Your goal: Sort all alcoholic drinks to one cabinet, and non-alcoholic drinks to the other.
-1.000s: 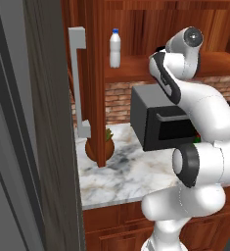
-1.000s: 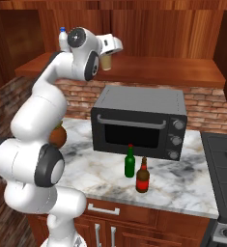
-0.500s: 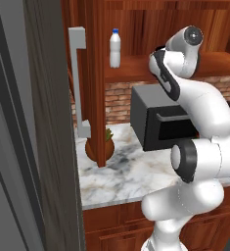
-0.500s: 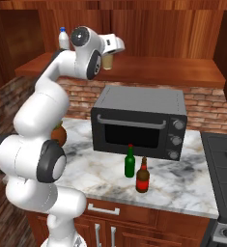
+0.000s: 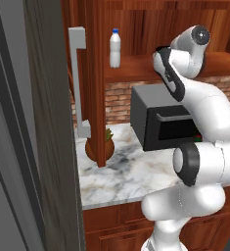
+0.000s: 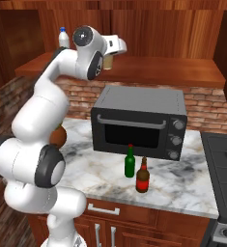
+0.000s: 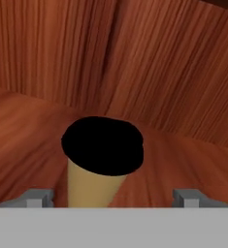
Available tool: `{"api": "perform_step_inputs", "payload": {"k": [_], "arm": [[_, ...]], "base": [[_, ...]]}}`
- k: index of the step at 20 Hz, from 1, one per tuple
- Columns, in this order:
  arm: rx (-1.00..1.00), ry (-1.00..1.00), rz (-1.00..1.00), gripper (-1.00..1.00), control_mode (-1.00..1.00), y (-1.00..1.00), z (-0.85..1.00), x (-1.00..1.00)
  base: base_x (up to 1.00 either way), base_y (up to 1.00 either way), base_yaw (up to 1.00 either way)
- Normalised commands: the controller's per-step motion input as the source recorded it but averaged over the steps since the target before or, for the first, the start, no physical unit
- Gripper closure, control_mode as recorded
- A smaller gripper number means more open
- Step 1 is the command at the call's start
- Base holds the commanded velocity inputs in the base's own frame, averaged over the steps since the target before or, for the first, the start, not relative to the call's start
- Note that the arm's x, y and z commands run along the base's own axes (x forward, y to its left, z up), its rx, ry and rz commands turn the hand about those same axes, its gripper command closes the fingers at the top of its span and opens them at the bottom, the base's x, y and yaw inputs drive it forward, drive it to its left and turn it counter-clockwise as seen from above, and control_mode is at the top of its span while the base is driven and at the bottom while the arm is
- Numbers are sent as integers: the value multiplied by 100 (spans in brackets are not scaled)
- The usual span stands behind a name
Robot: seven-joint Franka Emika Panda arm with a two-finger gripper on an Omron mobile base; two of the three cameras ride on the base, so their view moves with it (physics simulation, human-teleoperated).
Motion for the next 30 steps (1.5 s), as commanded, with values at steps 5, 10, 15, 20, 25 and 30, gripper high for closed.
{"api": "perform_step_inputs", "payload": {"k": [5, 10, 15, 20, 25, 30], "arm": [[7, 0, 0, -100, -100, 0, 7, -89], [6, 0, -4, -100, -100, 0, 16, -100], [4, 0, -12, -100, -100, 1, 2, -100], [1, 1, -20, -100, -100, 2, 0, -100], [3, 19, -24, -100, -100, 0, 0, -65], [10, 22, -27, -100, -100, 0, -18, -35]], "base": [[0, 0, 0], [0, 0, 0], [0, 0, 0], [0, 0, 0], [0, 0, 0], [0, 0, 0]]}}
